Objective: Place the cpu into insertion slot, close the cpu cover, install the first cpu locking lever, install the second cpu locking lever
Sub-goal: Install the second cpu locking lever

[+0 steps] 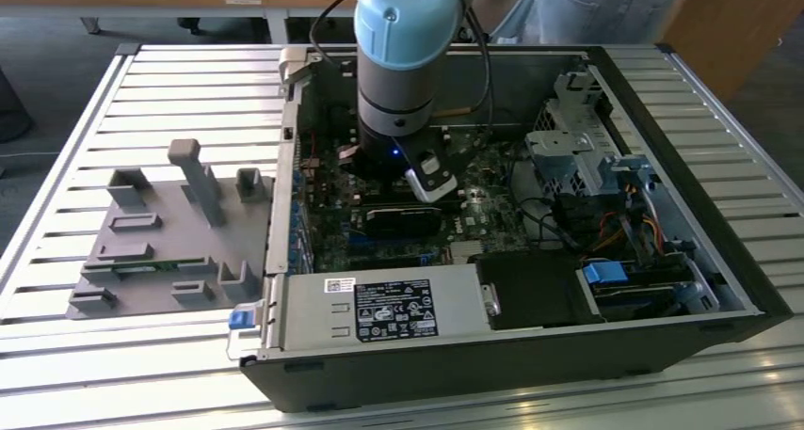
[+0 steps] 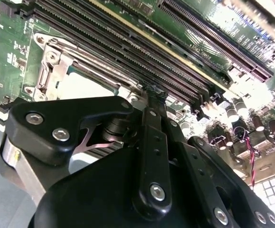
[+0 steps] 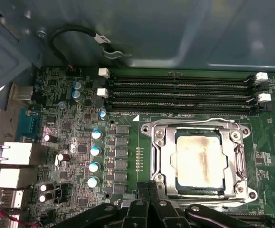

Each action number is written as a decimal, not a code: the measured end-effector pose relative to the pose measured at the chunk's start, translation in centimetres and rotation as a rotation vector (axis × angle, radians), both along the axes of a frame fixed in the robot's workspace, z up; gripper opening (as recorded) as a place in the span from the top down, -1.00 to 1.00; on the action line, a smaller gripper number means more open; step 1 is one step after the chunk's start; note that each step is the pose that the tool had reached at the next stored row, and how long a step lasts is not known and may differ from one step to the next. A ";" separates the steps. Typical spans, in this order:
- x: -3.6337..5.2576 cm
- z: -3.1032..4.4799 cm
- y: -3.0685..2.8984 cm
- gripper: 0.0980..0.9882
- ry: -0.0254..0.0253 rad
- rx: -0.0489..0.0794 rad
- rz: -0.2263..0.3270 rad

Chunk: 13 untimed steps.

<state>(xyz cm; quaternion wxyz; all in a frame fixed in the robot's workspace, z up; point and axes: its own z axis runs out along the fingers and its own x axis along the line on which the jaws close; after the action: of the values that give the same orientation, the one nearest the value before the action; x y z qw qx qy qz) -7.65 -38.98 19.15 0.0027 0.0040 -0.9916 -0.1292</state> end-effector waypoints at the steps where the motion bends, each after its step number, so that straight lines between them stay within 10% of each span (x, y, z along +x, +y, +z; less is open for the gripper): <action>1: -0.02 -0.04 0.00 0.98 0.0000 0.002 0.000; 13: -0.16 1.41 0.01 0.98 -0.0001 0.001 0.000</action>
<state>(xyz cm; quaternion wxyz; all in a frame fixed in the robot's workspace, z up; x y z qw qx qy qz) -7.80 -38.97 20.56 0.0027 0.0040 -0.9915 -0.1298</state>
